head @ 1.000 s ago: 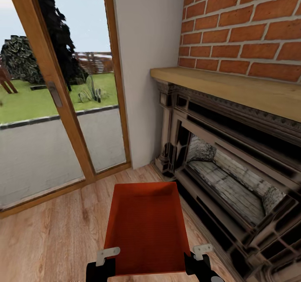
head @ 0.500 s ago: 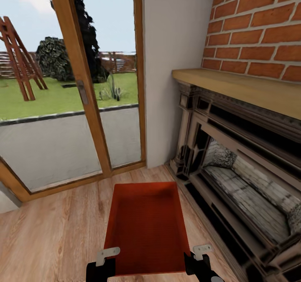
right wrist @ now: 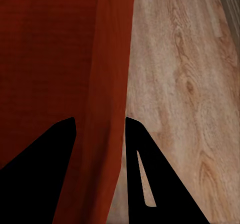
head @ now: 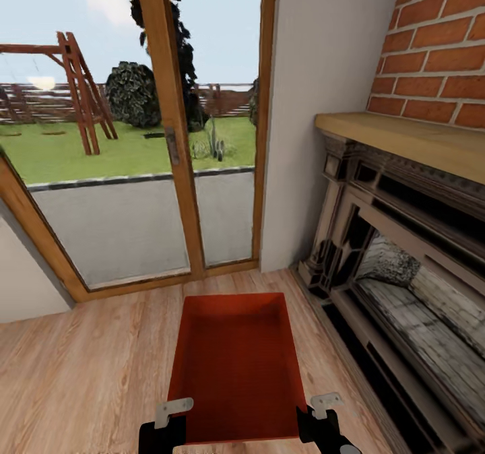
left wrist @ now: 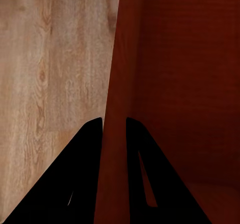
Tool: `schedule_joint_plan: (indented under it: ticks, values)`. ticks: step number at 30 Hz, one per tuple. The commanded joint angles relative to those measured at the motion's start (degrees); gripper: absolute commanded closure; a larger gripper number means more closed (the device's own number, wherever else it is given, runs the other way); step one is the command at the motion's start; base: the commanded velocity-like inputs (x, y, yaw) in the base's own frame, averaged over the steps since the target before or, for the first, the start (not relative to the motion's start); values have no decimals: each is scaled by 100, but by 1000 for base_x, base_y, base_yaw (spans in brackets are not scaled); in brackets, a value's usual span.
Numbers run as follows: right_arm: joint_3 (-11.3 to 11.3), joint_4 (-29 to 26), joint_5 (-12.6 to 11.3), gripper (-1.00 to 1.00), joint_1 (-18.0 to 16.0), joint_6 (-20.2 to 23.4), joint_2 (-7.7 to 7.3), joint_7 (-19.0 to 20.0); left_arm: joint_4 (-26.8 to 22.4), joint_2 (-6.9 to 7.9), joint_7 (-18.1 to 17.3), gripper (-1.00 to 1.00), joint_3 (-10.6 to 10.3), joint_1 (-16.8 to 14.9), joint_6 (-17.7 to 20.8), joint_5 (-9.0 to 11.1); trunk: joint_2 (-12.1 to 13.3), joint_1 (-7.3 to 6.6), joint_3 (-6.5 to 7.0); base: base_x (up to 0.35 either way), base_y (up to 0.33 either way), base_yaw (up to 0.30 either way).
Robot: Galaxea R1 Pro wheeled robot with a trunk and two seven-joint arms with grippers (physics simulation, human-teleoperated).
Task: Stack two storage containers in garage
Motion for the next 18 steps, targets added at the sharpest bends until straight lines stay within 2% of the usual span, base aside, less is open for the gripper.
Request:
schedule_joint_plan:
  ticks: [1, 18]
  values:
    - [-45, 0, 41, 100, -1, -17, 111, 82, -14, -7, 64, 100, -8, -5, 50, -78, -12, 3, -12, 0, 0, 295]
    - [-54, 0, 41, 100, 1, -10, 111, 82, -6, -7, 64, 100, -10, -5, 50, -78, -12, 3, -12, 0, 0, 295]
